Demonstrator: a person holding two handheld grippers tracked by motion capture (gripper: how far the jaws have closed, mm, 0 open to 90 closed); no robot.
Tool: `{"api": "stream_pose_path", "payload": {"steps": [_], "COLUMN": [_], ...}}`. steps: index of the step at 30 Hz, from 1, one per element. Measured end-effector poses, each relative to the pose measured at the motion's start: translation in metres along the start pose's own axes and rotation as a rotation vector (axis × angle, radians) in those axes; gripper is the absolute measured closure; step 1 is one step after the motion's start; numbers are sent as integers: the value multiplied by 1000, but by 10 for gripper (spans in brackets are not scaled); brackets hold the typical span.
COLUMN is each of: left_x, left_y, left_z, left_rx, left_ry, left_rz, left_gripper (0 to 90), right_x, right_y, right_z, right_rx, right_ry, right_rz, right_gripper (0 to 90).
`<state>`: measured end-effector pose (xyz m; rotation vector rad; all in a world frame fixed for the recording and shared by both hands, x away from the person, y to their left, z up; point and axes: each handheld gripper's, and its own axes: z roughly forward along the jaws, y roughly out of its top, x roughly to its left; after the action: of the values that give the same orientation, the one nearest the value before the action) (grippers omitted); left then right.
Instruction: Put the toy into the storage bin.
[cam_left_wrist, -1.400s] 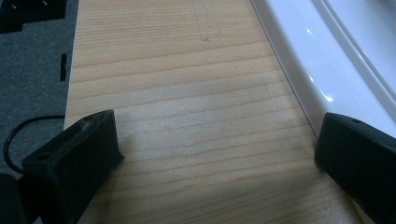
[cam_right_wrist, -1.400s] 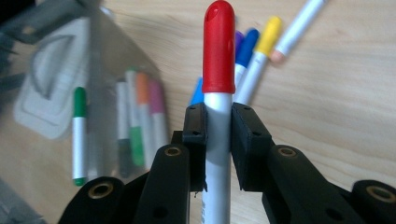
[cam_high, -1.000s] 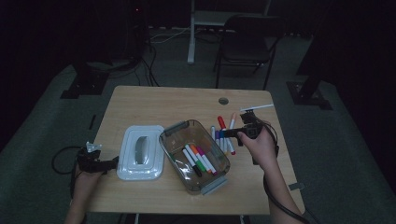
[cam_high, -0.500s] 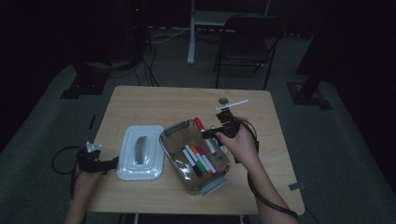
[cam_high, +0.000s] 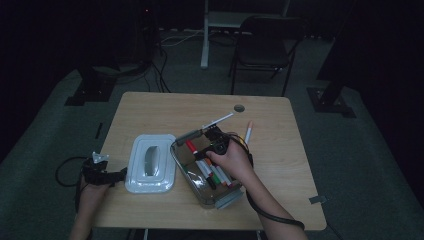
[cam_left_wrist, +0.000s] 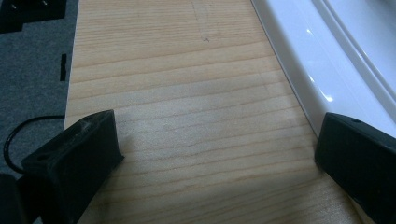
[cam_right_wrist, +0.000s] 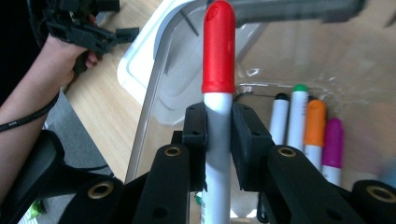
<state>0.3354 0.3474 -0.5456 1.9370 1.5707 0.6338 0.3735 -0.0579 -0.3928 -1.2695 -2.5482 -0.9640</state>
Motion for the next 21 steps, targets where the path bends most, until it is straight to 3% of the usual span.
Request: {"api": "stream_pose_path", "payload": {"steps": [8,21], "left_x": [0,0], "left_y": [0,0], "left_z": [0,0], "left_rx": [-1,0], "left_ry": [0,0], "left_rz": [0,-2], "left_gripper": [4,4], "right_x": [3,1], "right_y": [0,-2], "right_z": [30,70], "right_rx": [72,194], "right_ry": [-5,-58], "right_rz": [1,5], "right_gripper": [769,769]}}
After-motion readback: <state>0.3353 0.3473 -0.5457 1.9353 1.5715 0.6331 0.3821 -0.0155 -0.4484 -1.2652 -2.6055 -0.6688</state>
